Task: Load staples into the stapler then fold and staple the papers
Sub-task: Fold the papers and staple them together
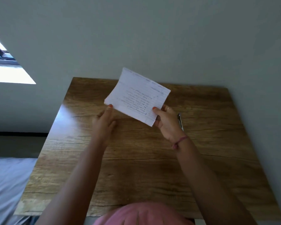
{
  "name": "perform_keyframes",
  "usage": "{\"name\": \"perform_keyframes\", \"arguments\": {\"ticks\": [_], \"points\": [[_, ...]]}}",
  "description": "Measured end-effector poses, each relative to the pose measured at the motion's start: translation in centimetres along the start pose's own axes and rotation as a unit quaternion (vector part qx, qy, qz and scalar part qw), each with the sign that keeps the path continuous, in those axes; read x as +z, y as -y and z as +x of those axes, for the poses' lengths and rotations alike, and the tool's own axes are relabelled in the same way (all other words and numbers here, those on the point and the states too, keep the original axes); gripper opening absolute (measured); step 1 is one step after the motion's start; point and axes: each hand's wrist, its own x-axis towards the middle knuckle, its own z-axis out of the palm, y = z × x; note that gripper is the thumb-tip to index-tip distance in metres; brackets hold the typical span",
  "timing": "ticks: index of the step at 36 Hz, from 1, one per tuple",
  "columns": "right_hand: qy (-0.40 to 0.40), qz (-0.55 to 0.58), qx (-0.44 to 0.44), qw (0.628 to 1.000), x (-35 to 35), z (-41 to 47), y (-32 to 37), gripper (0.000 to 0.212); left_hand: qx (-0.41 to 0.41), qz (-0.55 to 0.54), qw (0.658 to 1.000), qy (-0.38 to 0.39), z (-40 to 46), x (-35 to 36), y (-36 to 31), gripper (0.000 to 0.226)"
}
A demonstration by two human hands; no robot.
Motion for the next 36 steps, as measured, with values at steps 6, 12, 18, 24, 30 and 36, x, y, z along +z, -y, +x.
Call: {"name": "perform_keyframes", "arguments": {"ticks": [6,12,18,24,30,36], "points": [[0.049,0.127,0.030,0.990,-0.1,-2.4,-0.7,0.031,0.001,-0.008,0.990,0.141,-4.4,5.1,1.6,0.053],[0.061,-0.047,0.028,0.997,-3.1,-3.1,1.1,0.025,0.076,0.118,0.988,0.064,-4.9,6.5,1.3,0.038],[0.126,-0.127,0.047,0.983,-7.7,-2.6,5.4,0.038,0.081,0.158,0.962,0.208,-4.1,5.2,-1.3,0.031],[0.147,-0.125,0.040,0.980,-7.7,-3.1,5.6,0.041,0.077,0.073,0.977,0.186,-4.1,6.1,-2.9,0.031],[0.095,-0.002,0.017,0.995,-6.2,-3.7,4.2,0.030,0.030,0.074,0.969,0.236,-6.5,8.1,-0.7,0.049],[0.057,-0.023,-0.018,0.998,-5.4,-4.3,2.8,0.030,0.029,0.128,0.969,0.207,-7.1,9.5,1.0,0.037]]}}
